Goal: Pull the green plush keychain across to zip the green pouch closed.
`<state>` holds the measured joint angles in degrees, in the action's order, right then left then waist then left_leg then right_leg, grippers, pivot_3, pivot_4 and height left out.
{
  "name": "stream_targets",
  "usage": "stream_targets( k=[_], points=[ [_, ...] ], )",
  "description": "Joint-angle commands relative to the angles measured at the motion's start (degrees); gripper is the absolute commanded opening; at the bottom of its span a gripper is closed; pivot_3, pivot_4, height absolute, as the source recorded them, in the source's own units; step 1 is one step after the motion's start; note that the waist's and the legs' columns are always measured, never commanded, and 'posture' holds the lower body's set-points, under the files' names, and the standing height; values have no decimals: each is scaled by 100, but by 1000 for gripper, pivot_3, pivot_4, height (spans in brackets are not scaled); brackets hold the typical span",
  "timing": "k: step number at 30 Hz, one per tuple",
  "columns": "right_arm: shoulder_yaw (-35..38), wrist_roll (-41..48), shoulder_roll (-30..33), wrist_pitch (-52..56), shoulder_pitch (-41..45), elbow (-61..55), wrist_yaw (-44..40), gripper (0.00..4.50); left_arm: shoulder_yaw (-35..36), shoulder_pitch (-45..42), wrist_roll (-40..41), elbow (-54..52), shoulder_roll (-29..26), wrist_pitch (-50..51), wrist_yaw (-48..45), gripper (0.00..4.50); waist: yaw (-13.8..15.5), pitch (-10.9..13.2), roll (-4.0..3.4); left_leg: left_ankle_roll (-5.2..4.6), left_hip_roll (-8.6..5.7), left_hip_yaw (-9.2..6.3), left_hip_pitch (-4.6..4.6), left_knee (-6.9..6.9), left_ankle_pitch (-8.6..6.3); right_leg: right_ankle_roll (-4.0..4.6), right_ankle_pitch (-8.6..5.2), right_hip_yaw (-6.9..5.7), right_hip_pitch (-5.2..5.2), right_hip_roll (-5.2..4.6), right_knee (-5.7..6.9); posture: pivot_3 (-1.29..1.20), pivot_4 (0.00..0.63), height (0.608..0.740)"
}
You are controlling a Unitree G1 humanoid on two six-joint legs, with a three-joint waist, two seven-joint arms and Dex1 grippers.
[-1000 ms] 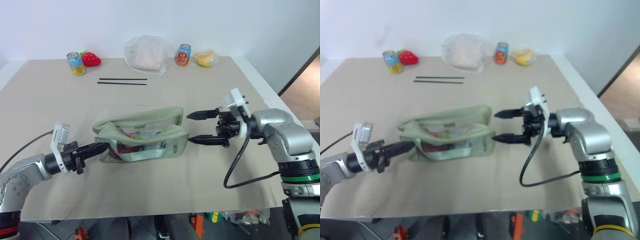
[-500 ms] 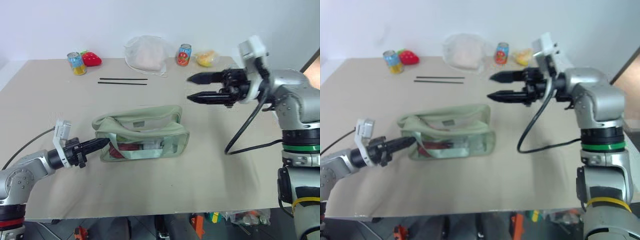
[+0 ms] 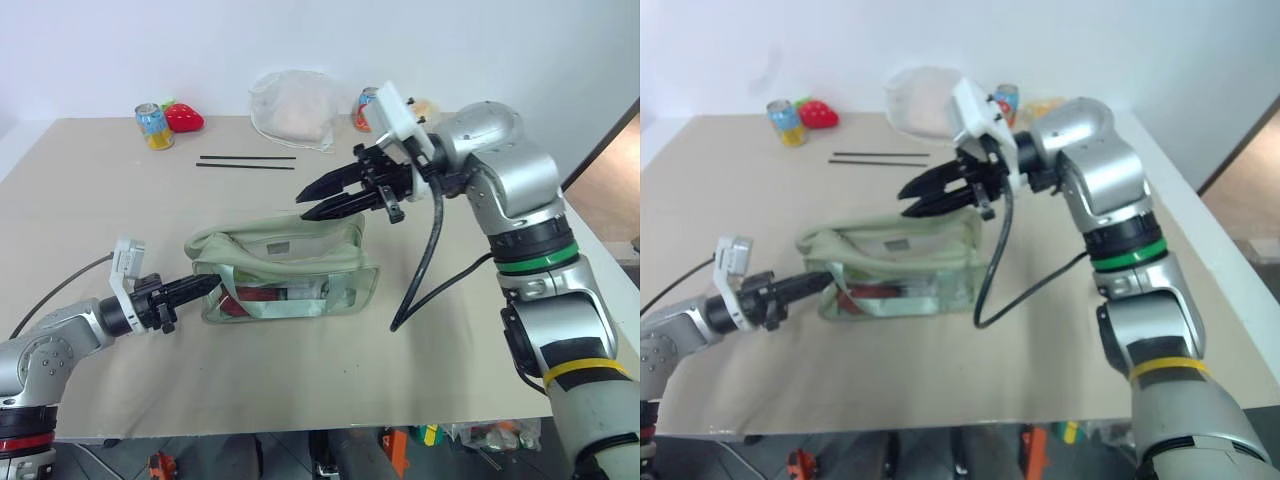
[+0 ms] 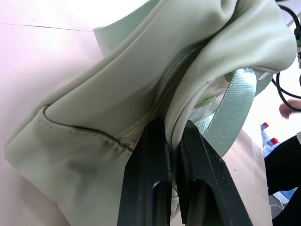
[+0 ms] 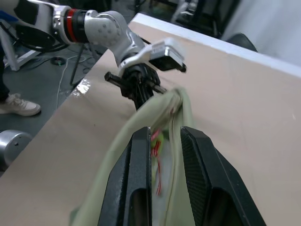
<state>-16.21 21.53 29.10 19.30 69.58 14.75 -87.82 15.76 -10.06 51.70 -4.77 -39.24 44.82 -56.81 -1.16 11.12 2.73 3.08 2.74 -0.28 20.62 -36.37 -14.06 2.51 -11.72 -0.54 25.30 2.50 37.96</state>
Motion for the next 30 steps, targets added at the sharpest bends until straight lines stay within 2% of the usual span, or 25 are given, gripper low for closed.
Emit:
stream_targets(
  k=[1,5,11,21,29,30],
  points=[
    [-354,-422,-182,-632,139,311,-434,953,-275,89,-257,85,78,53,99,0,2,0,0,0,-1,2,0,0,0,0,0,1,0,-2,0,0,150,740],
    [-697,-864,-463,-1124,133,847,-379,953,-238,196,-234,-15,181,26,181,0,1,-1,-1,0,-6,7,0,-4,0,-2,1,4,-2,-9,0,0,150,740],
    [-821,-1199,-678,-1491,144,1268,-307,953,-224,284,-239,-86,238,-20,211,0,7,-1,-1,0,-6,4,2,-4,0,-2,1,3,0,-9,0,0,150,740],
    [-1182,-1354,-579,-1395,-1,880,-468,953,-229,137,-252,57,218,-41,209,0,7,-1,-2,0,-2,3,-2,-4,0,-2,2,2,-2,-4,1,0,150,740],
    [-1522,-1878,-868,-1361,-4,1035,-225,953,-245,18,-258,149,319,-58,240,0,5,-2,-1,0,-1,3,-3,-4,0,-3,2,2,-2,-3,1,0,150,740],
    [-1529,-1925,-914,-1381,2,1074,-174,1193,-243,21,-258,148,331,-62,243,0,5,-3,-1,0,0,3,-4,-4,0,-3,2,2,-2,-2,1,0,150,740]
  ],
)
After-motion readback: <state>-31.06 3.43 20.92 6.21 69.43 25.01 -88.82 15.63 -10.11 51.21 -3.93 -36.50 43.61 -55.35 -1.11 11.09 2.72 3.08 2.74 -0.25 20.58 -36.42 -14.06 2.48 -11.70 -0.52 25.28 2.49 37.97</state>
